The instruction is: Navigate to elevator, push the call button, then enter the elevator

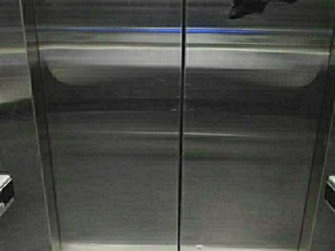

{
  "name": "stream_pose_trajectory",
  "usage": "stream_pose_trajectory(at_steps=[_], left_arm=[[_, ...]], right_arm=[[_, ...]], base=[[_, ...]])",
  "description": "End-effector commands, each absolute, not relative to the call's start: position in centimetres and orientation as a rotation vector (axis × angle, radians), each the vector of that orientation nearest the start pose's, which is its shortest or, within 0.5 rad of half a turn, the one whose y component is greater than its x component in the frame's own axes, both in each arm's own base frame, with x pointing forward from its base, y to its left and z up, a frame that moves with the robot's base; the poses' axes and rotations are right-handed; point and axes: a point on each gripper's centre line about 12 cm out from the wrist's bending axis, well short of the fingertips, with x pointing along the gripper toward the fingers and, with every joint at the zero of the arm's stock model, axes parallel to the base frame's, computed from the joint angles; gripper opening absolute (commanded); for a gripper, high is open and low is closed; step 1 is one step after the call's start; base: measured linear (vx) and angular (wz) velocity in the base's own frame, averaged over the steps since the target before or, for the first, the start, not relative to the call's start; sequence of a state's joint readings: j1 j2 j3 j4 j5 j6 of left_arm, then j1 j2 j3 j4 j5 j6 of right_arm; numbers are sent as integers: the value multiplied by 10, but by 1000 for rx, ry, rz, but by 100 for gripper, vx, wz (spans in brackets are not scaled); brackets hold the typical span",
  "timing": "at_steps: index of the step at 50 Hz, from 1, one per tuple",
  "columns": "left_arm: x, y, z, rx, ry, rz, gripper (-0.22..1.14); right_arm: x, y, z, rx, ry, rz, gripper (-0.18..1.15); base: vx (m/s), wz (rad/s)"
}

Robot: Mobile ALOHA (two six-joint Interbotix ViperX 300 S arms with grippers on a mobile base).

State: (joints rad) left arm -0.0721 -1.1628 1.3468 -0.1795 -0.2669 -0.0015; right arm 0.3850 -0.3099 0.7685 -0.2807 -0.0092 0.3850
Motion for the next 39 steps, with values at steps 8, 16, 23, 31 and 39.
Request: stream_pose_trajectory(at_steps=[8, 16, 23, 31, 39], left_arm=[[164, -6, 265, -180, -98, -31, 2], [163, -6, 265, -180, -99, -33, 2], [164, -6, 265, -180, -98, -31, 2], [163, -6, 265, -180, -99, -31, 2], [163, -6, 265, -180, -99, -31, 2]], right_arm=[[316, 128, 257, 25, 430, 361, 6], [316, 128, 255, 22, 434, 361, 6], [317, 128, 253, 22, 440, 360, 5], [317, 128, 253, 24, 442, 359, 5], [317, 129, 252, 23, 445, 359, 5]], base=[[0, -2], [1, -2], [0, -1], [0, 0], [0, 0]])
